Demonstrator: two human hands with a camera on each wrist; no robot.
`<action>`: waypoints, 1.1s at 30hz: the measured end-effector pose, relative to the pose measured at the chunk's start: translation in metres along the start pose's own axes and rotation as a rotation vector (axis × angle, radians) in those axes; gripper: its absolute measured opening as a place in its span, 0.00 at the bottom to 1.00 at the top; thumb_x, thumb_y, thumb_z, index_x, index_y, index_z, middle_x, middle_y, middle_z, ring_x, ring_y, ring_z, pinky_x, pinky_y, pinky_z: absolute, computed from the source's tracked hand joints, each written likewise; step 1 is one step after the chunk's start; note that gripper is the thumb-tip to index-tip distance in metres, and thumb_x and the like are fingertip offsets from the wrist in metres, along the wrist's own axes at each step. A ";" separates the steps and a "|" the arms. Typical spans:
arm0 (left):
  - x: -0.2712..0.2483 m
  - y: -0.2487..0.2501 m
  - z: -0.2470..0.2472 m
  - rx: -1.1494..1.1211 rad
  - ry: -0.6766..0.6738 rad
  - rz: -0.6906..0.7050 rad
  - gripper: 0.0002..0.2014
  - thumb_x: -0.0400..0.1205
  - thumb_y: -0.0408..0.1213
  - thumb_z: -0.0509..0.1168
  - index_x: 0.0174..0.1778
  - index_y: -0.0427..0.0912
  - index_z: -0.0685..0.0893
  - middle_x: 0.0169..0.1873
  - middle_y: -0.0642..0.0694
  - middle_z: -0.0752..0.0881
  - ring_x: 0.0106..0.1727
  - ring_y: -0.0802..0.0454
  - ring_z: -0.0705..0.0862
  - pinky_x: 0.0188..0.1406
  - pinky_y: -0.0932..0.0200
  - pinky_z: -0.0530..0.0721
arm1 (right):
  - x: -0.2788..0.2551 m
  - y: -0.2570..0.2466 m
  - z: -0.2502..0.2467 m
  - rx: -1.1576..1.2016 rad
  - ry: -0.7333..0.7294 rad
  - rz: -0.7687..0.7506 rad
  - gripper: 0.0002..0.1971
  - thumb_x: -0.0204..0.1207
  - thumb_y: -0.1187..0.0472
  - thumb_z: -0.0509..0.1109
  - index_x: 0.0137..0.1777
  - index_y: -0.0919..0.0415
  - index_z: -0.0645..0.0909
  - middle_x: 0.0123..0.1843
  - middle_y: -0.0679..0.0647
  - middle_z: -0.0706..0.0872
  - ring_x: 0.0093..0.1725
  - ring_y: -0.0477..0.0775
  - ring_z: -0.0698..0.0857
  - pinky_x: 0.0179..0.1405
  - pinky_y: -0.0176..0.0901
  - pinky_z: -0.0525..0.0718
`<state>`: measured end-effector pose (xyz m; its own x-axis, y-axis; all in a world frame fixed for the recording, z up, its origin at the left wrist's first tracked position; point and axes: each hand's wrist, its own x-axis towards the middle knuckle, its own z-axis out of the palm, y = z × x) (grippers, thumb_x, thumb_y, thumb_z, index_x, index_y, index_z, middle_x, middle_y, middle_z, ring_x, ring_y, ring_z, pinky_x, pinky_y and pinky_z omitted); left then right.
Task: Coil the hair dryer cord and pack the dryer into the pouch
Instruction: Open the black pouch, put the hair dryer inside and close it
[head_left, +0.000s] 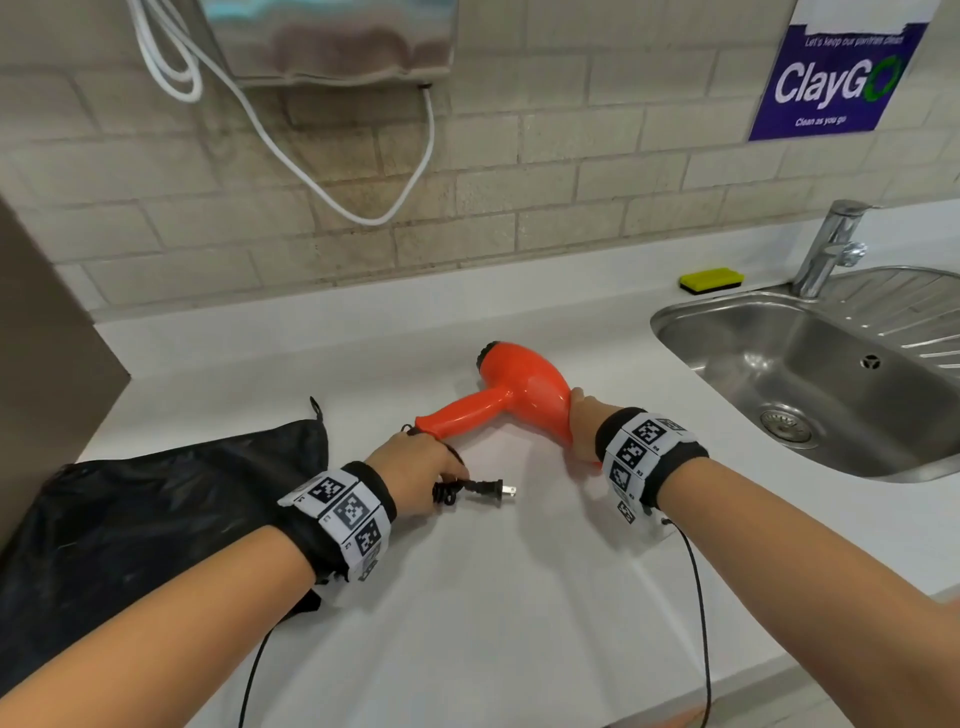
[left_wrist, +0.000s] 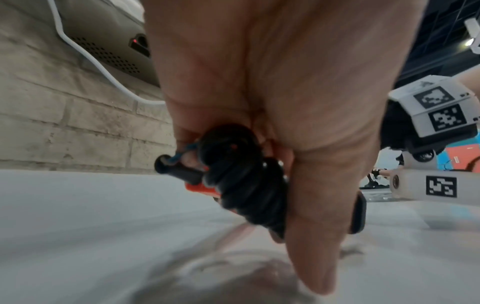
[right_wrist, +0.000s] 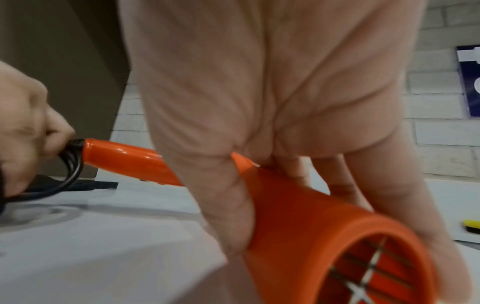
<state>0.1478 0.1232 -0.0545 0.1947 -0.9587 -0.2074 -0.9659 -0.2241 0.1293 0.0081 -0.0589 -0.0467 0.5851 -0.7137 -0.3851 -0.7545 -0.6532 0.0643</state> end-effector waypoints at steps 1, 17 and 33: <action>0.001 0.000 0.003 0.012 -0.036 -0.023 0.14 0.73 0.34 0.67 0.50 0.57 0.85 0.46 0.55 0.88 0.51 0.50 0.84 0.52 0.58 0.81 | 0.000 -0.001 0.002 -0.007 0.005 0.001 0.50 0.63 0.67 0.73 0.79 0.67 0.44 0.64 0.61 0.77 0.60 0.63 0.83 0.53 0.50 0.83; 0.003 0.019 0.010 0.045 -0.088 -0.311 0.16 0.75 0.43 0.67 0.59 0.46 0.80 0.57 0.46 0.82 0.55 0.47 0.83 0.55 0.55 0.81 | -0.010 -0.002 0.011 0.003 -0.002 -0.007 0.53 0.69 0.62 0.71 0.79 0.60 0.30 0.73 0.60 0.67 0.67 0.66 0.77 0.62 0.57 0.77; -0.013 0.002 0.011 -0.406 0.089 -0.383 0.11 0.76 0.33 0.69 0.53 0.44 0.89 0.54 0.47 0.88 0.54 0.54 0.84 0.53 0.70 0.74 | -0.022 -0.014 -0.010 -0.005 0.217 -0.125 0.29 0.77 0.60 0.65 0.74 0.68 0.58 0.66 0.61 0.74 0.63 0.59 0.79 0.58 0.46 0.79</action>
<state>0.1413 0.1371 -0.0620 0.5492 -0.8027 -0.2325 -0.6840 -0.5915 0.4269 0.0089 -0.0365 -0.0303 0.7243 -0.6645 -0.1841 -0.6710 -0.7407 0.0335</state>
